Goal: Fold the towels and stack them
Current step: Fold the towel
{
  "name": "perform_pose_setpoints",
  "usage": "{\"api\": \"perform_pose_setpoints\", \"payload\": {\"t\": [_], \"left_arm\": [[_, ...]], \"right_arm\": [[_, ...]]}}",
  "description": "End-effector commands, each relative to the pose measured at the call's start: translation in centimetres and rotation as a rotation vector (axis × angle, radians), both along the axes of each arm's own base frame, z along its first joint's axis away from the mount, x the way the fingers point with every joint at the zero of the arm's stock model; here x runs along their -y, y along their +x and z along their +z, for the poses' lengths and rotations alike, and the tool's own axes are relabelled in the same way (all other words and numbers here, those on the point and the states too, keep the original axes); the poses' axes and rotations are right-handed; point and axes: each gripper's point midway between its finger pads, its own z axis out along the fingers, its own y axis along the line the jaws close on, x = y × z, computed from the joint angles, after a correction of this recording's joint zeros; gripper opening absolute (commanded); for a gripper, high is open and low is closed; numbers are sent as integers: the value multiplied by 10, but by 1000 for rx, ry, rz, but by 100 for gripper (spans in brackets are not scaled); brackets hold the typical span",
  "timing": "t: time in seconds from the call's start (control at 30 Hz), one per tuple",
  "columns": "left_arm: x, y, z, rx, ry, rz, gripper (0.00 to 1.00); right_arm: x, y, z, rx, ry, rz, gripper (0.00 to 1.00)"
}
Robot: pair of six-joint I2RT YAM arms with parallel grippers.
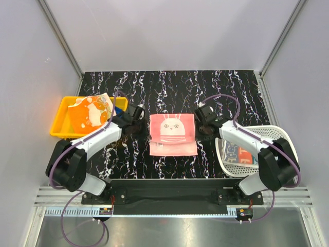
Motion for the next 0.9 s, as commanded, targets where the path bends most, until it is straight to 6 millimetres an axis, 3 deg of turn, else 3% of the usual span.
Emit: {"api": "perform_pose_setpoints", "payload": {"t": [0.0, 0.17, 0.3, 0.6, 0.77, 0.87], "left_arm": [[-3, 10, 39, 98, -2, 1, 0], [-6, 5, 50, 126, -16, 8, 0], [-9, -5, 35, 95, -18, 7, 0], [-6, -29, -18, 6, -24, -1, 0], [3, -41, -43, -38, -31, -30, 0], [8, -45, -50, -51, -23, -43, 3]], "right_arm": [[7, 7, 41, 96, -20, -7, 0], [13, -2, 51, 106, -9, -18, 0], [12, -11, 46, 86, 18, -12, 0], [6, -37, -7, -28, 73, -6, 0], [9, -47, -34, -68, 68, -14, 9], [9, -46, -38, -71, 64, -11, 18]]}}
